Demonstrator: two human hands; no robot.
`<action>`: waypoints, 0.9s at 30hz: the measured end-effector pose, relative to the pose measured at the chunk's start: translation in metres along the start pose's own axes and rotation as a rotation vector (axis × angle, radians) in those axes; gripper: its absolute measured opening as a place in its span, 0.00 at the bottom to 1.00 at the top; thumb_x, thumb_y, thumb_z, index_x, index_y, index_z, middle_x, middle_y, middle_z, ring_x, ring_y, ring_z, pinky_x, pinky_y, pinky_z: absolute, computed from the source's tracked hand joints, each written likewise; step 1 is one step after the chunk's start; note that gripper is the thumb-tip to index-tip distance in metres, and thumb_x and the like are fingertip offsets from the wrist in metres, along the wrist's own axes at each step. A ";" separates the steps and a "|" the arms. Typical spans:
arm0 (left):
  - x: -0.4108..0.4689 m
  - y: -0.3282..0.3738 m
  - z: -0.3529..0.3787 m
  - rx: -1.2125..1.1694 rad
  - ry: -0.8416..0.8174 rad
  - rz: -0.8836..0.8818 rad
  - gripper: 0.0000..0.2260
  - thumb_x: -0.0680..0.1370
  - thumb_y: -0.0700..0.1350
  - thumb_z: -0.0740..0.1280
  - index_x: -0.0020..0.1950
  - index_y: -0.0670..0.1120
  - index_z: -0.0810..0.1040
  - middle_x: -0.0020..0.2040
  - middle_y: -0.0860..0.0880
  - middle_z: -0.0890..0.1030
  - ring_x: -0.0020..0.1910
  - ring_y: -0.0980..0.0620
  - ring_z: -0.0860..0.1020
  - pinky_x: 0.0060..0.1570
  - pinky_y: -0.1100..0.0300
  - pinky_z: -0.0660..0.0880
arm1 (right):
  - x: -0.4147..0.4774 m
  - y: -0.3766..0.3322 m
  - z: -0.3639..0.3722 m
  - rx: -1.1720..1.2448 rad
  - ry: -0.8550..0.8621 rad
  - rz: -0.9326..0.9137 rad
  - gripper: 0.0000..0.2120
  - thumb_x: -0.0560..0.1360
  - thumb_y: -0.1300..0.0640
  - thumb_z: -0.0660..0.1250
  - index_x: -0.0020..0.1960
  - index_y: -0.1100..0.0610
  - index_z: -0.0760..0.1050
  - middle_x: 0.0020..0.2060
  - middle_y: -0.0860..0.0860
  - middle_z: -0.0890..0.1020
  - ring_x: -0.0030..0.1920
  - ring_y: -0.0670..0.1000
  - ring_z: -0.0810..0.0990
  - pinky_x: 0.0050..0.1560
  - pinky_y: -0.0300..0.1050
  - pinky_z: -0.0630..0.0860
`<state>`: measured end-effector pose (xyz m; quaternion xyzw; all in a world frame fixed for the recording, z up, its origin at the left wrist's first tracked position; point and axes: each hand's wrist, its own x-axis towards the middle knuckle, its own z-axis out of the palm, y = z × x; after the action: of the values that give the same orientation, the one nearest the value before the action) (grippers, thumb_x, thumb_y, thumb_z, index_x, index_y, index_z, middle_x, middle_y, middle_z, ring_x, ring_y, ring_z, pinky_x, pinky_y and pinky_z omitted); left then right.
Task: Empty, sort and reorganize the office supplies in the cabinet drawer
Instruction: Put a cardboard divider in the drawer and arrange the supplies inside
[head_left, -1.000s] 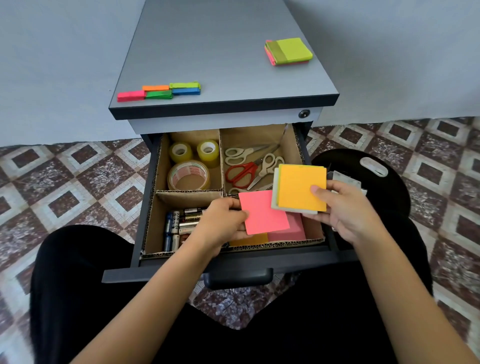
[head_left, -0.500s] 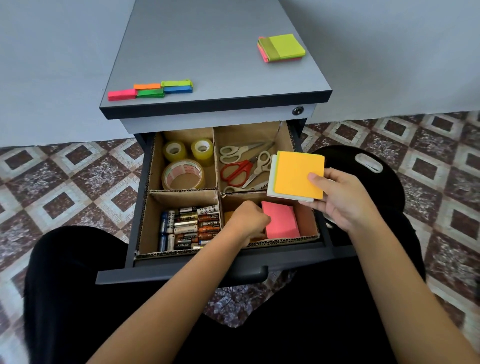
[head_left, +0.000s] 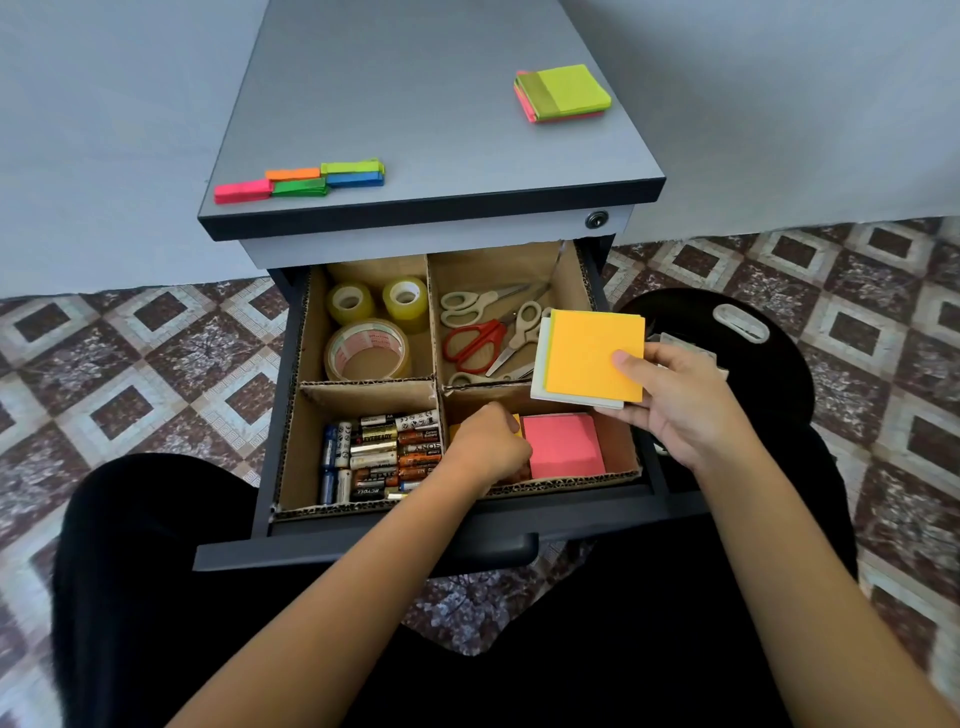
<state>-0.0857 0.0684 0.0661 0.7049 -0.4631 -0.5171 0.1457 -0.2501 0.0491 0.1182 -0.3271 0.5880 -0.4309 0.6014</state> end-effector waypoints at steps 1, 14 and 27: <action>0.000 0.001 0.000 0.072 0.015 0.020 0.04 0.71 0.36 0.64 0.41 0.44 0.72 0.47 0.36 0.81 0.48 0.38 0.81 0.51 0.47 0.79 | 0.000 0.000 0.000 0.000 -0.001 0.000 0.03 0.78 0.62 0.62 0.47 0.58 0.73 0.50 0.58 0.79 0.47 0.53 0.81 0.37 0.44 0.82; 0.007 0.008 0.000 0.555 0.016 0.112 0.12 0.72 0.47 0.71 0.45 0.39 0.76 0.50 0.40 0.80 0.50 0.44 0.79 0.40 0.58 0.70 | -0.002 0.003 -0.001 0.006 0.000 0.012 0.02 0.78 0.63 0.62 0.48 0.58 0.73 0.50 0.58 0.79 0.47 0.53 0.81 0.36 0.44 0.82; -0.023 0.021 -0.023 -0.614 -0.242 0.005 0.10 0.83 0.43 0.55 0.54 0.42 0.75 0.44 0.43 0.79 0.42 0.48 0.80 0.46 0.55 0.78 | -0.015 0.001 0.000 0.061 -0.130 0.078 0.04 0.78 0.63 0.61 0.50 0.60 0.74 0.46 0.56 0.81 0.45 0.53 0.81 0.37 0.44 0.82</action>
<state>-0.0768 0.0695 0.1038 0.5601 -0.3014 -0.7123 0.2966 -0.2494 0.0626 0.1236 -0.3126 0.5465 -0.4028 0.6643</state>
